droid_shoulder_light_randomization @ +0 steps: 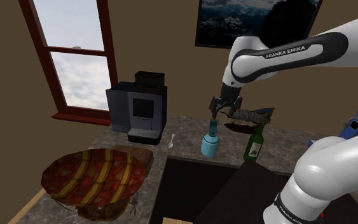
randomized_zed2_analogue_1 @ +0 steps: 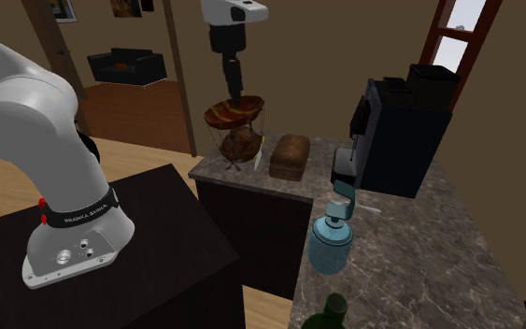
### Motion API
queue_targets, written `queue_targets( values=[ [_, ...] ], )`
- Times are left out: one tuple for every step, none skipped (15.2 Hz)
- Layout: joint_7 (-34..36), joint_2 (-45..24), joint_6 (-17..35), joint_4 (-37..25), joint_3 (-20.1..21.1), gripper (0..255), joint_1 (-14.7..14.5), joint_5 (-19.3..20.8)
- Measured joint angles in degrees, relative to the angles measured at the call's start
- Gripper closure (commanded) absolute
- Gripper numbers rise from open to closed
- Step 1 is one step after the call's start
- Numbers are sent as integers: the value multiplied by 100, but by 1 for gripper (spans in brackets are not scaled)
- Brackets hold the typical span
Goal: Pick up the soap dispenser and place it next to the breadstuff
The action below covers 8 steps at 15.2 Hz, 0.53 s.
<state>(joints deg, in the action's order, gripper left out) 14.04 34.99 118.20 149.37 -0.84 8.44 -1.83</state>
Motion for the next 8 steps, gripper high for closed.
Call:
queue_targets(
  values=[
    [65, -158, 253, 49, 6, 0, 55, 39],
    [129, -320, 485, 74, 7, 0, 115, 82],
    [181, -471, 719, 115, -3, 0, 181, 131],
    [272, -687, 996, 137, 16, 0, 230, 168],
    [349, -873, 1241, 151, 20, 0, 289, 215],
    [448, -1053, 1448, 133, 39, 0, 342, 260],
    [515, -1242, 1673, 129, 29, 0, 413, 320],
    [614, -1457, 1943, 147, 41, 0, 473, 379]
  ],
)
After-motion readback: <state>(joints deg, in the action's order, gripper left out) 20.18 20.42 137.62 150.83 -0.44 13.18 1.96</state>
